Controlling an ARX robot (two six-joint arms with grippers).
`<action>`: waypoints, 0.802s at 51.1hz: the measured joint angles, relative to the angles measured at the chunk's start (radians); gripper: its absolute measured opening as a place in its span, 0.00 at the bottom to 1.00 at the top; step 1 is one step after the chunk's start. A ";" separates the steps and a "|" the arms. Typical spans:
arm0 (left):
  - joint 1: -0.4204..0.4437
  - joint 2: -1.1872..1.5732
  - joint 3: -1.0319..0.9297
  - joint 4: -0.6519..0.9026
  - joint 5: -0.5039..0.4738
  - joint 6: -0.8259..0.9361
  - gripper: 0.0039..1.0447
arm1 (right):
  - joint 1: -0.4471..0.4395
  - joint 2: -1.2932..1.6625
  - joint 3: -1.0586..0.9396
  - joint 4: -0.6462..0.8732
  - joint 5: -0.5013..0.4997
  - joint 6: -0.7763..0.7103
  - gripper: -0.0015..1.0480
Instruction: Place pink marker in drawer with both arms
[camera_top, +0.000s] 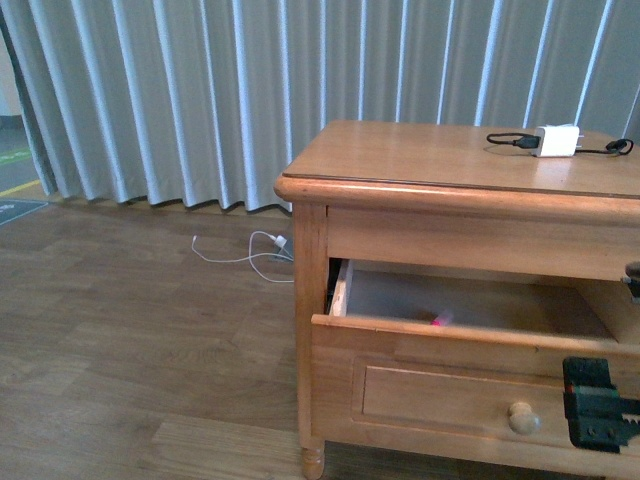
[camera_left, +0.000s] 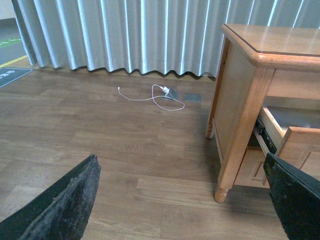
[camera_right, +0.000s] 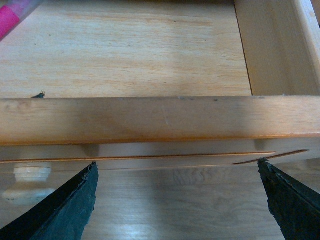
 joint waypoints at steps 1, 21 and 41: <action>0.000 0.000 0.000 0.000 0.000 0.000 0.94 | -0.001 0.013 0.012 0.009 -0.005 0.010 0.92; 0.000 0.000 0.000 0.000 0.000 0.000 0.94 | -0.003 0.196 0.184 0.194 -0.013 0.137 0.92; 0.000 0.000 0.000 0.000 0.000 0.000 0.94 | -0.038 0.319 0.252 0.322 0.013 0.171 0.92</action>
